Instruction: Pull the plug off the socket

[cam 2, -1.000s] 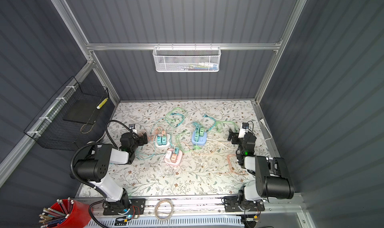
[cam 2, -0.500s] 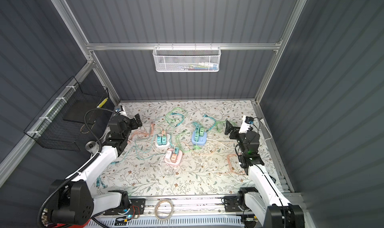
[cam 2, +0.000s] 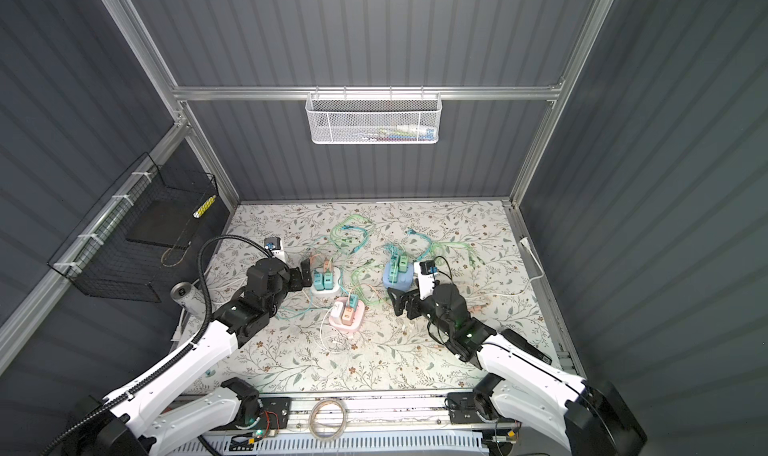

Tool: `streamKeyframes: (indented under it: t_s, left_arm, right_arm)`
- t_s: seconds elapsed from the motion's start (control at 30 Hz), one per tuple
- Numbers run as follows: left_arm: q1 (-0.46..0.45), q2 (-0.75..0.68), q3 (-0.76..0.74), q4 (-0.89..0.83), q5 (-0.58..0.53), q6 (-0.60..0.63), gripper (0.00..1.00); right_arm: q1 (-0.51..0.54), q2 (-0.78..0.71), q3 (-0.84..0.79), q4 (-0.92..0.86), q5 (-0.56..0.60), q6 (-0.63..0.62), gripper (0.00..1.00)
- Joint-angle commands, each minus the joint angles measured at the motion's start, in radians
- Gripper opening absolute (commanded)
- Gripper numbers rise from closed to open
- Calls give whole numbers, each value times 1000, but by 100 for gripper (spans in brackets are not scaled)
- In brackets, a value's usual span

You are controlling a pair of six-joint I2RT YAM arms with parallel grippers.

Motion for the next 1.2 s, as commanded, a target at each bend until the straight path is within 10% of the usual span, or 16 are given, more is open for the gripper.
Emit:
streamKeyframes:
  t_s: [0.0,0.4,1.17]
  left_arm:
    - [-80,-32,16,-76,-81,-20,100]
    - [-373,-6,8,-184,-145,-65,99]
    - [-385,243,39,-209,211,-32,45]
  right_arm:
    - [67,63,28,23,36,17,98]
    - [203,267,116,-7,-6,23,95]
    - [188,486,291,-212,-51,0,91]
